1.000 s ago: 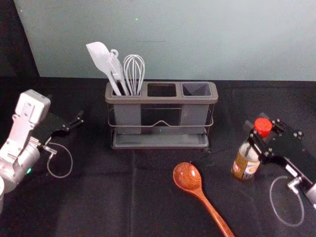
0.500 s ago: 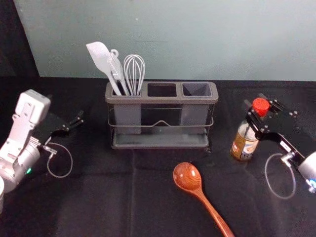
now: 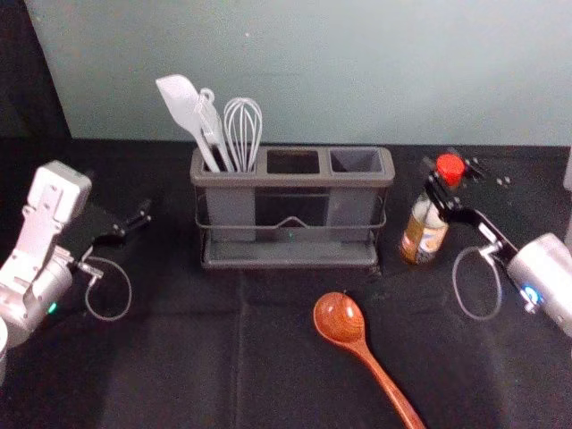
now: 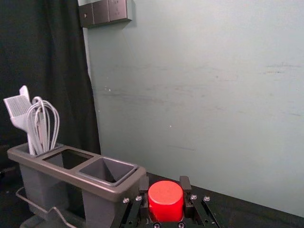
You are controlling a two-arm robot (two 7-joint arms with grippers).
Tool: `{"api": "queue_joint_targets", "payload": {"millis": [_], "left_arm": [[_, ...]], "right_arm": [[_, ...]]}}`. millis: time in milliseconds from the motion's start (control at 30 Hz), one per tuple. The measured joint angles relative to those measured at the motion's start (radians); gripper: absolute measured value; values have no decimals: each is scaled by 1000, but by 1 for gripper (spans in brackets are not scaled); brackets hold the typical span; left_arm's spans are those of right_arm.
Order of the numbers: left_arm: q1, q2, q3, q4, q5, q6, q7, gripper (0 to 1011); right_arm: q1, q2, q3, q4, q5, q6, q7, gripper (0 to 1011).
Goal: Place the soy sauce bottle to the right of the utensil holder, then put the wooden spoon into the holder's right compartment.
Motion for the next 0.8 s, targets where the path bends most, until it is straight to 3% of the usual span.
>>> {"api": "queue_joint_targets", "payload": {"millis": [333, 633, 800], "left_arm": [[0, 0, 0, 0, 0, 0, 0, 1005], [0, 0, 0, 0, 0, 0, 0, 1005], [0, 0, 0, 0, 0, 0, 0, 1005]], "right_arm": [[93, -67, -17, 136, -8, -31, 6, 388], [132, -98, -20, 204, -7, -45, 15, 393], [132, -106, -13, 207, 2, -46, 19, 547]]}}
